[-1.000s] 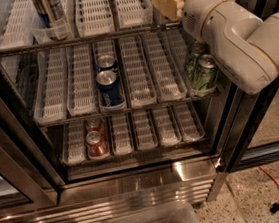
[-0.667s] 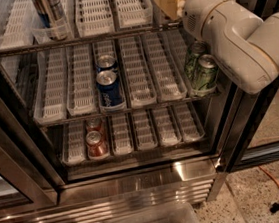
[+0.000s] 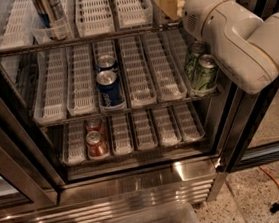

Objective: Pick orange can from top shelf of fridge

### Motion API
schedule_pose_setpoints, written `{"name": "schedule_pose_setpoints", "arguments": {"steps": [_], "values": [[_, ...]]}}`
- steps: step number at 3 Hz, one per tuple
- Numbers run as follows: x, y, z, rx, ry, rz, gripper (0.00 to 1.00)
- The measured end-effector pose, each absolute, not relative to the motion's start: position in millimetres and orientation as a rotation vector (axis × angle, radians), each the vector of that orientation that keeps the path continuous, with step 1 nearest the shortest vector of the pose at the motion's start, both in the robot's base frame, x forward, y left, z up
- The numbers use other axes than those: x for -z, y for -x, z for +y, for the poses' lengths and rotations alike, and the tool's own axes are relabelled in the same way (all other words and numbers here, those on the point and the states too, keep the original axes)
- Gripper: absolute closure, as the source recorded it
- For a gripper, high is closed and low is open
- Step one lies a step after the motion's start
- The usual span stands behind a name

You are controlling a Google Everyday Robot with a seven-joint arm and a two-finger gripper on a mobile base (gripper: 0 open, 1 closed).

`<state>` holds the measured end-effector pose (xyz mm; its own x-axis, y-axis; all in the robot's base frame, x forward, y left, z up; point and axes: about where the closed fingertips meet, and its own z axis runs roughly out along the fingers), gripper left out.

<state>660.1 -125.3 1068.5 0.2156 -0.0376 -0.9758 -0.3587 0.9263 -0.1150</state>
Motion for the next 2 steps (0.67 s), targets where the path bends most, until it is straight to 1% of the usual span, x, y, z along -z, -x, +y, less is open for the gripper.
{"name": "schedule_pose_setpoints", "arguments": {"steps": [2], "values": [[-1083.9,-657.5,-131.7,-0.224,0.340,1.299,1.00]]}}
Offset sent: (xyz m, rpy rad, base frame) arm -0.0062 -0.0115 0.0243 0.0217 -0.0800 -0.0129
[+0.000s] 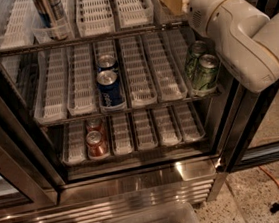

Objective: Pick orange can from top shelf of fridge

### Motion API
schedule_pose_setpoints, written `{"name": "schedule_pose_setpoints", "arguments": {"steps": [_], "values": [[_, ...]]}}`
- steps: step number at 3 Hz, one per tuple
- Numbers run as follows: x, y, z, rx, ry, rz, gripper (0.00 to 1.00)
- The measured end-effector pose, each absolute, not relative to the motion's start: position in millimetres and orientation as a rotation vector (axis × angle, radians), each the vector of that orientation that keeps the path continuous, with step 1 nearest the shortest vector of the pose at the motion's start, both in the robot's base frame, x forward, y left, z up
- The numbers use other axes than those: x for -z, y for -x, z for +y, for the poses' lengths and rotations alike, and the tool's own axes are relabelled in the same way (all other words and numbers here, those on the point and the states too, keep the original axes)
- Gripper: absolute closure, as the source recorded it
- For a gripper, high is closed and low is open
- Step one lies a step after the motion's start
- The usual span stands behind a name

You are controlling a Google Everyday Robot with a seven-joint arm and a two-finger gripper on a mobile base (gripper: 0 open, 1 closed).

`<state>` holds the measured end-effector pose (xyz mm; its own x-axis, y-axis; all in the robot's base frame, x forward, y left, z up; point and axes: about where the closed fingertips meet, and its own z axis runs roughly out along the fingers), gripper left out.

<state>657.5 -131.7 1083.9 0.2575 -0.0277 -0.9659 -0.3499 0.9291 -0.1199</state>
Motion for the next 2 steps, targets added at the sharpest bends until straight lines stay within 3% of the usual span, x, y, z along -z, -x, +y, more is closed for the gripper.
{"name": "schedule_pose_setpoints", "arguments": {"steps": [2], "values": [[-1099.3,-653.4,-134.3,-0.226,0.340,1.250,1.00]]}}
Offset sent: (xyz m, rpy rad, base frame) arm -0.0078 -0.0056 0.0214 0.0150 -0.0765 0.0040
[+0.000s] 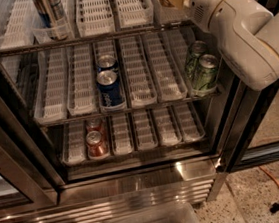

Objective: Pick orange can from top shelf of fridge

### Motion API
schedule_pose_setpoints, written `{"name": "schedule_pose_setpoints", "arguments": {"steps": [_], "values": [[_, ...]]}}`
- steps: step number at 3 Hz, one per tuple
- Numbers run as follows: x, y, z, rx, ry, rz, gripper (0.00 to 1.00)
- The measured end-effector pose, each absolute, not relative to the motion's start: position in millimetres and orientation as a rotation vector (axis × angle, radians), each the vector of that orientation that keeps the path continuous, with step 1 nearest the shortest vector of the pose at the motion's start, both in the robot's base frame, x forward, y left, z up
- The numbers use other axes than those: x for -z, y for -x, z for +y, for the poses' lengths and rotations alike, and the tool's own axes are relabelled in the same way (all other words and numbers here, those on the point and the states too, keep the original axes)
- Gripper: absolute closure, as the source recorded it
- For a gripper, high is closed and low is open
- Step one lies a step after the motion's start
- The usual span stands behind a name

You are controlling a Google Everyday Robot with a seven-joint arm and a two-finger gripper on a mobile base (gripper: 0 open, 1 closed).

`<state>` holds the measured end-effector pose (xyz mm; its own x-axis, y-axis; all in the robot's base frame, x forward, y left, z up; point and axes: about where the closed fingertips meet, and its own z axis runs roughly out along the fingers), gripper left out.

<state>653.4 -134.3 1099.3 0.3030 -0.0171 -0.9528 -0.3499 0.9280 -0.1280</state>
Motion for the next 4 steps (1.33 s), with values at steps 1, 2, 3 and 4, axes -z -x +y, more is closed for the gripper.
{"name": "schedule_pose_setpoints", "arguments": {"steps": [1,2,3,4], "values": [[-1108.5,-648.6,-133.3,-0.233,0.344,1.218,1.00],[-1114.7,-638.5,-131.0,-0.242,0.353,1.198,1.00],[-1115.0,-623.9,-127.4,-0.257,0.364,1.196,1.00],[-1111.5,-606.2,-118.2,-0.281,0.391,1.198,1.00]]}}
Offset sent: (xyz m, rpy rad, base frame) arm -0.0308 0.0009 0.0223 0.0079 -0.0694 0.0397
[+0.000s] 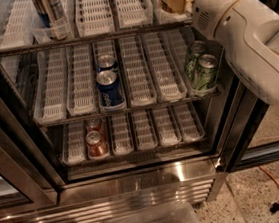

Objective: Pick orange can from top shelf of fridge

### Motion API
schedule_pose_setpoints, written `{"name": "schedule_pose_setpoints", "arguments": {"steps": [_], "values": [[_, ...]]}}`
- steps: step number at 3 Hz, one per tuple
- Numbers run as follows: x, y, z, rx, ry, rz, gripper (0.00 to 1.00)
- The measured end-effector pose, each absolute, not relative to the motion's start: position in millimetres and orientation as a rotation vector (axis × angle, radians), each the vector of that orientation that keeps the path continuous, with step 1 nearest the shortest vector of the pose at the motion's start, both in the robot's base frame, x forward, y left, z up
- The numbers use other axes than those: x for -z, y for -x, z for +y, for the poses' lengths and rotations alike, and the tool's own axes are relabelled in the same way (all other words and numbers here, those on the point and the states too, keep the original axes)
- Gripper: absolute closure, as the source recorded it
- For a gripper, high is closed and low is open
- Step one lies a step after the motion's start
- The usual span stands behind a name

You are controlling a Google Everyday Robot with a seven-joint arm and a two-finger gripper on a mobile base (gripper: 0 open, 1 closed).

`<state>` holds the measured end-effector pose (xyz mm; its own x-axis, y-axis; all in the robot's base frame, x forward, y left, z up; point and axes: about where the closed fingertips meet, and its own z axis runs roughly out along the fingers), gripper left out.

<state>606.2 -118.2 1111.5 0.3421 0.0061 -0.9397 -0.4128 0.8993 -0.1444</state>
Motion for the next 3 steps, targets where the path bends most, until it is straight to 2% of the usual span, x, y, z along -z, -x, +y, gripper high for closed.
{"name": "schedule_pose_setpoints", "arguments": {"steps": [2,3], "values": [[-1097.5,-561.3,-54.4,-0.389,0.598,1.197,1.00],[-1094.6,-539.8,-38.9,-0.437,0.747,1.192,1.00]]}}
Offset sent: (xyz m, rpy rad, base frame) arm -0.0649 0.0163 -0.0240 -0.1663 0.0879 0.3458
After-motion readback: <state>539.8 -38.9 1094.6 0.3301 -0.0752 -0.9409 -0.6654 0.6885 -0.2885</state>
